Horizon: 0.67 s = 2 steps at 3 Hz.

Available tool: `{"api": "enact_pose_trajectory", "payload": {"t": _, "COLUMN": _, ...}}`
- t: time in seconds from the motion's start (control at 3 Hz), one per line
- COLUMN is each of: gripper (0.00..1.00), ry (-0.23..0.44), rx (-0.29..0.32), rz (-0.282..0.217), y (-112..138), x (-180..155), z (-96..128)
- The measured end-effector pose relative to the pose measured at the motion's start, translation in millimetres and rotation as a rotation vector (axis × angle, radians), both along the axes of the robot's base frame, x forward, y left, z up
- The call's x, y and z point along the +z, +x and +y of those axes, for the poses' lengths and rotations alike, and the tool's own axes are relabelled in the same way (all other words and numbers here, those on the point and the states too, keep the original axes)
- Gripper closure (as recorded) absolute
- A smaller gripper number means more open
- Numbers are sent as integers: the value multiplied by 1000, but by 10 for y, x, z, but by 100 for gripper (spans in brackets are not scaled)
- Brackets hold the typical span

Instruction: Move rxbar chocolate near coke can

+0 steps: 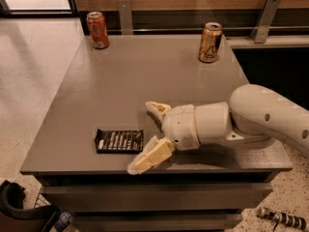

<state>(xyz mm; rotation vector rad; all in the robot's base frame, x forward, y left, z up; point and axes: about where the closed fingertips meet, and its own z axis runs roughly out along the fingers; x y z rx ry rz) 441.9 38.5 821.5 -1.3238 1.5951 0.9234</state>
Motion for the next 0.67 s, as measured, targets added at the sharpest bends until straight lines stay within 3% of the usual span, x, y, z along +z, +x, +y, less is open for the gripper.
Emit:
{"api": "enact_pose_trajectory", "payload": {"t": 0.33, "gripper": 3, "ry": 32, "rx": 7, "rz": 2, "y": -41, "x": -67, "z": 71}}
{"api": "enact_pose_trajectory", "payload": {"t": 0.67, "gripper": 33, "ry": 54, "rx": 19, "rz": 0, "y": -54, "x": -86, "z": 124}}
